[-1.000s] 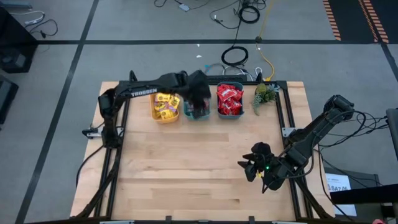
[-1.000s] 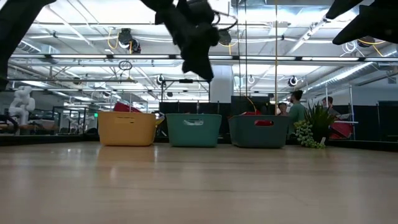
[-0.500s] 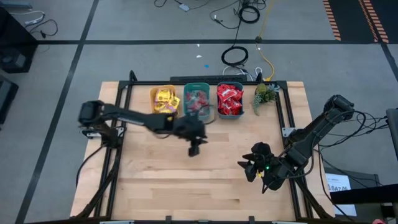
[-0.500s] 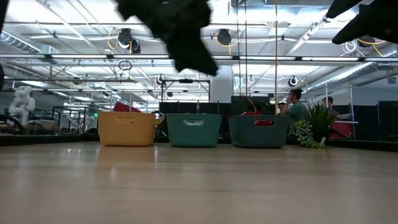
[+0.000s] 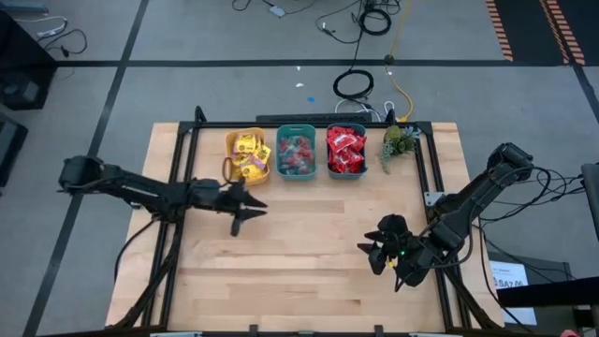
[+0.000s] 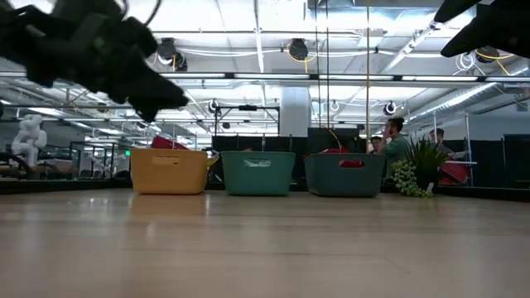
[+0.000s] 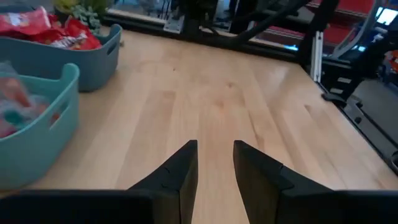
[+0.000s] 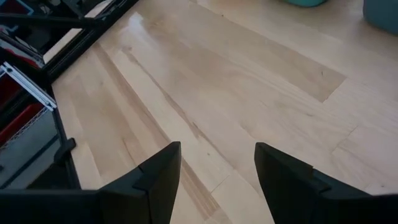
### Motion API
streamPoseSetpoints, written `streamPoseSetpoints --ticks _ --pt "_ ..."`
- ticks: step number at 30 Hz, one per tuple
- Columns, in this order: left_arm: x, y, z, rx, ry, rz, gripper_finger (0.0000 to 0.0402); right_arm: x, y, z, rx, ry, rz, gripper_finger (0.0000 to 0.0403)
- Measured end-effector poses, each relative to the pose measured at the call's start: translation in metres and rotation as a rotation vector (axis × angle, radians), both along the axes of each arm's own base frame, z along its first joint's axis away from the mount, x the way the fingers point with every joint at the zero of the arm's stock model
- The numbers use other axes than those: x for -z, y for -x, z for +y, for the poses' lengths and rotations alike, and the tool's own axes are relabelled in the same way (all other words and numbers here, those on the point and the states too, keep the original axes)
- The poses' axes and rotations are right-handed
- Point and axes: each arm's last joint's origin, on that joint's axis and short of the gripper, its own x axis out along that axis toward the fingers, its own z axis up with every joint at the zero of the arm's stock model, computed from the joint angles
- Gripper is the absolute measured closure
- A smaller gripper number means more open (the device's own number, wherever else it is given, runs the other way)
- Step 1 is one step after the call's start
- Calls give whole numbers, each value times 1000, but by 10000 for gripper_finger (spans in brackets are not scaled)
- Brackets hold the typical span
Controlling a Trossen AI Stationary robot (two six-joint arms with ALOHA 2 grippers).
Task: Sort candy
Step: Return to Home Position
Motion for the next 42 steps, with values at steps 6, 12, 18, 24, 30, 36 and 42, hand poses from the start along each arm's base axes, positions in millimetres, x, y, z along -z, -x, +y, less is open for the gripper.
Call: streamPoseSetpoints --ticks 6,12,18,24,30,36,42 --pt "8 30 2 -7 -83 -65 290 0 0 0 -5 12 -1 206" --pt "17 50 6 -134 -61 -108 290 0 0 0 -4 13 1 206" --pt "14 62 6 -136 -52 -204 290 0 -1 -1 0 14 3 206" --pt "3 71 5 -87 -67 -299 290 0 -2 -3 6 14 3 206" --pt "-8 81 4 -35 -61 -396 290 0 -2 -2 6 12 2 206" --pt "-17 94 4 -22 -77 -500 290 0 -2 -2 7 11 1 206" --pt "-16 104 4 -13 -70 -520 290 0 -2 -2 8 10 1 206"
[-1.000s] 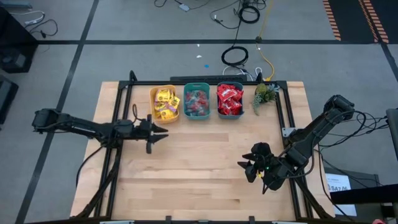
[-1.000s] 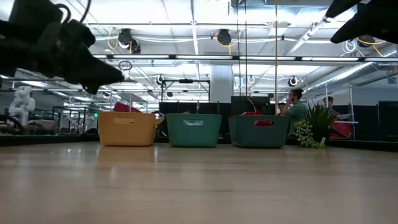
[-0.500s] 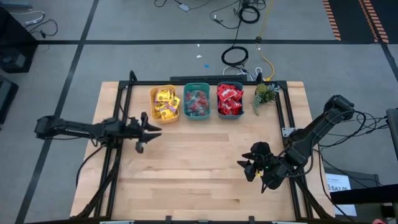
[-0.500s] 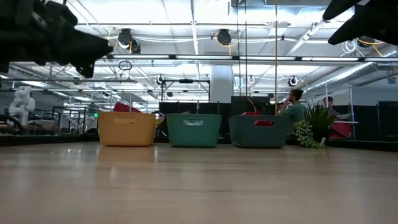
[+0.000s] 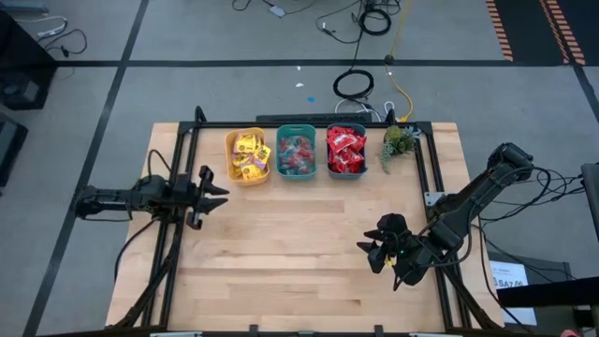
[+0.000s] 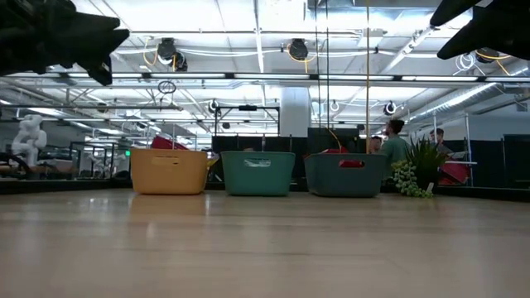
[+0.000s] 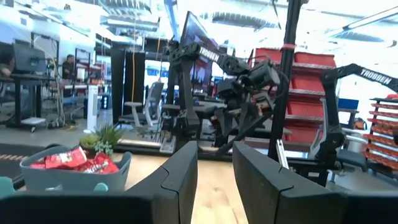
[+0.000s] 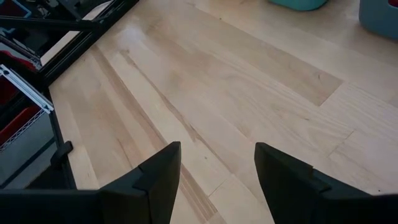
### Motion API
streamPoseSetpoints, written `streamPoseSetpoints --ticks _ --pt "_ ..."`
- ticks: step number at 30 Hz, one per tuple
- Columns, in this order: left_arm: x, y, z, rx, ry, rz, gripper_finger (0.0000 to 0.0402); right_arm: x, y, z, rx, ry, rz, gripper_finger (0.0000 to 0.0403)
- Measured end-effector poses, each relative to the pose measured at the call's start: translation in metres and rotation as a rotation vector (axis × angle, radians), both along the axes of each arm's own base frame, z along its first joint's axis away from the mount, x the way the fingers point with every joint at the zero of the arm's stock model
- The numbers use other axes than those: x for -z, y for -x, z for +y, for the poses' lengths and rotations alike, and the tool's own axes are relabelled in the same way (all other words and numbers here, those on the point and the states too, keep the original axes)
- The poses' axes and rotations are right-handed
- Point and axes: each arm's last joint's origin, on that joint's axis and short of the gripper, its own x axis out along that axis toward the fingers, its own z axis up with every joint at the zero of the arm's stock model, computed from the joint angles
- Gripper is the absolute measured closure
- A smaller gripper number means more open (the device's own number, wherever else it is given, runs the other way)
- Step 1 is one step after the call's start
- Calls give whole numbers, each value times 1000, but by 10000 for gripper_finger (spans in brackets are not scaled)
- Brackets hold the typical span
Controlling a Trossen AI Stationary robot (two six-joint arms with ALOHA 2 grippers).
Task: Sort candy
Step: Return to Home Position
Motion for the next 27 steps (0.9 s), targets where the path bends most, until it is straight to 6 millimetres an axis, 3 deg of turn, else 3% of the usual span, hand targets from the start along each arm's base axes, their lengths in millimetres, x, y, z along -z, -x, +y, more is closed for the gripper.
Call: streamPoseSetpoints --ticks 6,11,27 --pt "3 0 0 -1 -7 33 290 0 0 0 0 -4 -3 206" --pt "21 -2 -1 30 -32 212 290 0 0 0 0 -2 -1 206" --pt "22 -4 2 -77 -31 232 290 0 0 0 0 -1 -1 206"
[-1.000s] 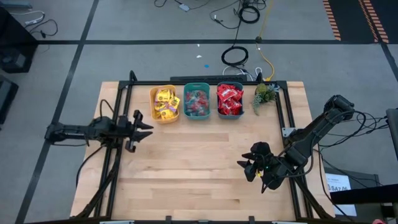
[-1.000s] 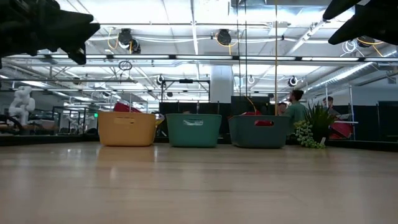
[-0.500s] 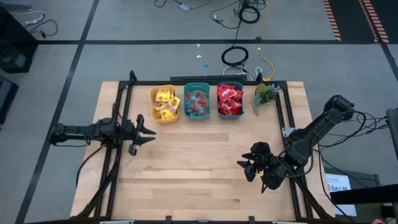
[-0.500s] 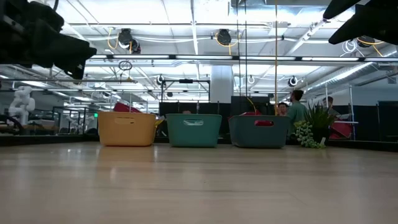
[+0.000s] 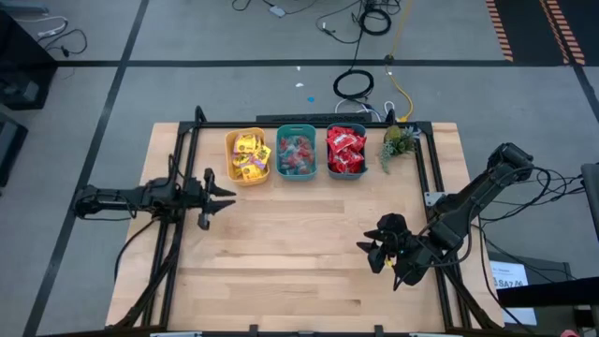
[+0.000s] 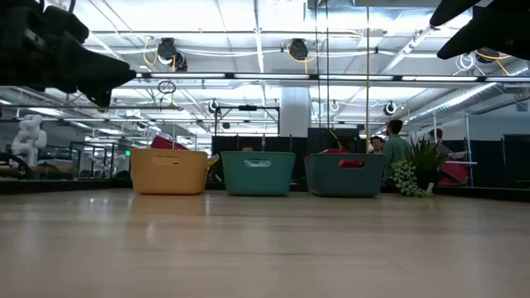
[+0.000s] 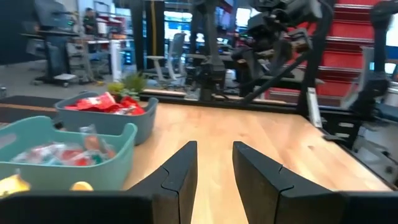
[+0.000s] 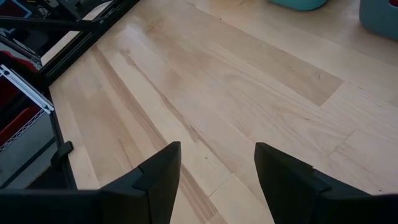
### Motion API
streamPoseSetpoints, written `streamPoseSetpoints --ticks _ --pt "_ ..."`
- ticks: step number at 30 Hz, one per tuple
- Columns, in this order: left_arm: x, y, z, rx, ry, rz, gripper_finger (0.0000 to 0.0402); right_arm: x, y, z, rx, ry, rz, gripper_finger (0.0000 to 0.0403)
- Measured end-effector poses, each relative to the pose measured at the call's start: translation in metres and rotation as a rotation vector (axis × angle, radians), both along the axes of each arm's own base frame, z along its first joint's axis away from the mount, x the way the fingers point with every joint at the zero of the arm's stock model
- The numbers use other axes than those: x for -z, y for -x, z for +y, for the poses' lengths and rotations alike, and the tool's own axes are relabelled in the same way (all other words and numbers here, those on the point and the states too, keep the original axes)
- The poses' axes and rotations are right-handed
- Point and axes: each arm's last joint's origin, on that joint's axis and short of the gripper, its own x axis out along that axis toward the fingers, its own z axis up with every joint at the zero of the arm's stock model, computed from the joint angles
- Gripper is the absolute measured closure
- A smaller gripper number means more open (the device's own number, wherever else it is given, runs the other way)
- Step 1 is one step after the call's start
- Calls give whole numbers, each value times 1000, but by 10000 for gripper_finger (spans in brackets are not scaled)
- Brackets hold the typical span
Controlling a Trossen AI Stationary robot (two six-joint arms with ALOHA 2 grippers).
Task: Sort candy
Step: Return to Home Position
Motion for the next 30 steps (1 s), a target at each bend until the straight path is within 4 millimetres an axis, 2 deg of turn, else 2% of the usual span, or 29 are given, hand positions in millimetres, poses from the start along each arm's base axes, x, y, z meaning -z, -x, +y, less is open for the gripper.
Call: streamPoseSetpoints --ticks 9,20,30 --pt "0 0 2 -53 -51 -2 290 0 0 0 0 -5 -6 206" --pt "-2 0 6 -196 -52 -16 290 -1 -1 1 1 -10 -11 206" --pt "-2 0 6 -198 -44 -16 290 0 -1 0 -24 18 3 206"
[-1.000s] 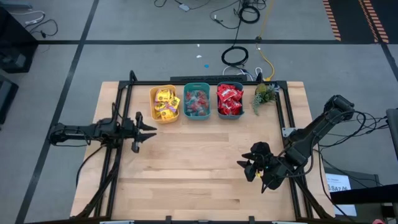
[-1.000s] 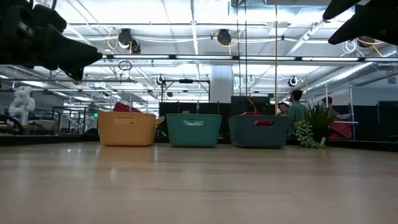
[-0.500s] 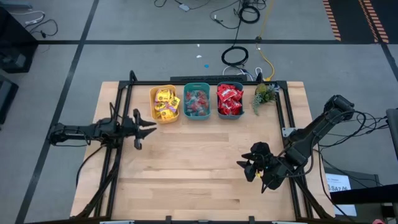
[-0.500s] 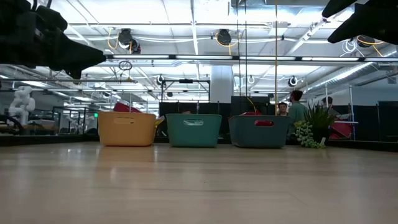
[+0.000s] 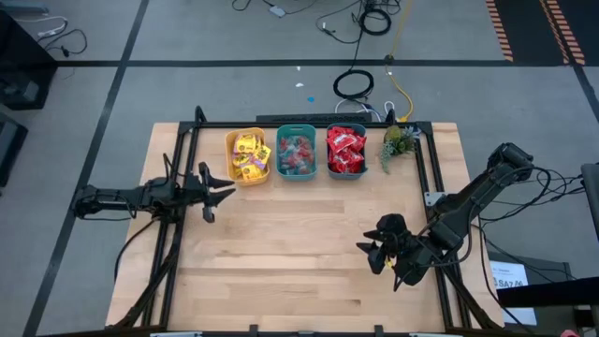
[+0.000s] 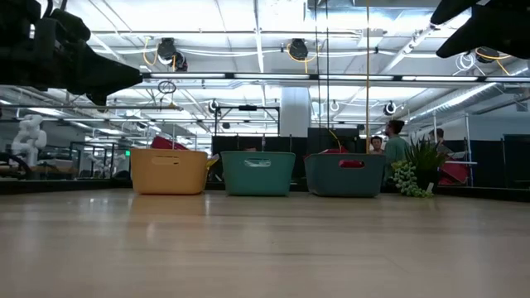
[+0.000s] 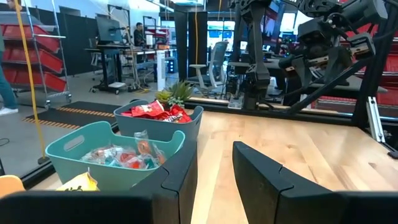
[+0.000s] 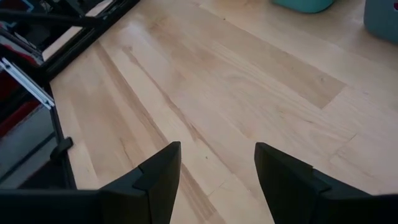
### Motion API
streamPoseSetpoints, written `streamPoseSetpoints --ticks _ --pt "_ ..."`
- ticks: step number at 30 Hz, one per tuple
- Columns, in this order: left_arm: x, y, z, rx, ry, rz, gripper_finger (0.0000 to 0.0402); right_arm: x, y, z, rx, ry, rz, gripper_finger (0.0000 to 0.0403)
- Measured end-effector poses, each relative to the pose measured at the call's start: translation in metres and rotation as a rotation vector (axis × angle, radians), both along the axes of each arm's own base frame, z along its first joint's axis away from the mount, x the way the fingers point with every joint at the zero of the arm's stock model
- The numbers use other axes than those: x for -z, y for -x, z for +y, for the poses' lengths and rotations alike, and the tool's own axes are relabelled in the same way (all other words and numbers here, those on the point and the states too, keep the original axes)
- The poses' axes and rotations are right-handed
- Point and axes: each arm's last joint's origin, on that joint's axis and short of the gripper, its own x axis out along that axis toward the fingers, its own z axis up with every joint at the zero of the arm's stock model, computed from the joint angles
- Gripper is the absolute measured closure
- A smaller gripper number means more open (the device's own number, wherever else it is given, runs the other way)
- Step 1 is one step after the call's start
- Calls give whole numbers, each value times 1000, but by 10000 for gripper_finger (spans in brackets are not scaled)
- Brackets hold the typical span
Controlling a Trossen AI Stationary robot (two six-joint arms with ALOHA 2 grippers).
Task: Sort candy
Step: Return to Home Position
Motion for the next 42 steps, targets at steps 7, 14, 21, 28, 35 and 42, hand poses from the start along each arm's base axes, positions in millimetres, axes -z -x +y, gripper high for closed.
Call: streamPoseSetpoints --ticks 7,14,21,28,35,42 --pt "0 0 0 3 0 1 290 0 0 0 -25 32 12 206" --pt "0 0 0 4 1 1 290 1 -3 -6 -97 160 57 206" --pt "0 0 0 5 1 1 290 44 -18 -26 -138 152 8 206" --pt "0 0 0 5 1 -1 290 85 -27 -64 -233 150 -186 206" --pt "0 0 0 5 1 -1 290 98 -20 -111 -230 212 -419 206" --pt "0 0 0 5 1 -3 290 99 1 -128 -263 280 -480 206"
